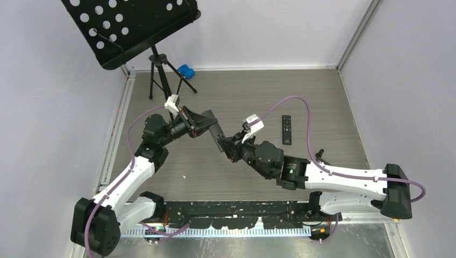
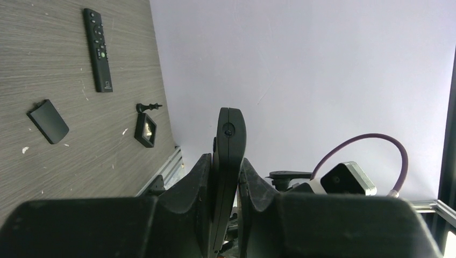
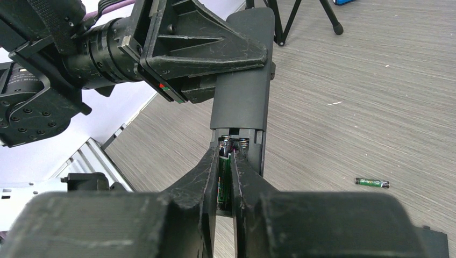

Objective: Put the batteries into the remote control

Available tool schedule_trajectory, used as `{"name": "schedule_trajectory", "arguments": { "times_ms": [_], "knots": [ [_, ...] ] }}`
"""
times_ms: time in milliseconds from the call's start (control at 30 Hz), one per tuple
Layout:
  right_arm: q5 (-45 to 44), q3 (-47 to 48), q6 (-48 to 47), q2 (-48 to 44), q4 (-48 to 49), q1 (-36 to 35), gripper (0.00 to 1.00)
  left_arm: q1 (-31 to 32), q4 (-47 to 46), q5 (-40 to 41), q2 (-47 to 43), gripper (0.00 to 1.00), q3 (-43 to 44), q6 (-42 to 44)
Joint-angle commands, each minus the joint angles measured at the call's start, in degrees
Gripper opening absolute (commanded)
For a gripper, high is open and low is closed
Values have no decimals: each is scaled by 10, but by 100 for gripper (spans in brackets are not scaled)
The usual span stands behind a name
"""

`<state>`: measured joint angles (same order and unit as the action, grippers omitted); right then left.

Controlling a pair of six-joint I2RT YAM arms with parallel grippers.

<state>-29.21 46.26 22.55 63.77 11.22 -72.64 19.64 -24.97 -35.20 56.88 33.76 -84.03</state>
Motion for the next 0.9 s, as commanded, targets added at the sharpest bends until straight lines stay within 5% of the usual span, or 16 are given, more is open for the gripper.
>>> {"name": "schedule_trajectory", "arguments": {
  "times_ms": [0,367,567,867],
  "knots": [
    [35,-35,-10,32,-160,-9,20,-11,-162,32,-18,0,32,-101],
    [23,-19,58,54,-147,-9,28,-11,-183,26,-16,0,15,-119],
    [-13,17,95,47,-183,-8,45,-11,-180,10,-16,0,10,-98],
    [-43,91,131,49,-268,1,50,-11,-153,-7,-23,0,4,-64]
  ]
}}
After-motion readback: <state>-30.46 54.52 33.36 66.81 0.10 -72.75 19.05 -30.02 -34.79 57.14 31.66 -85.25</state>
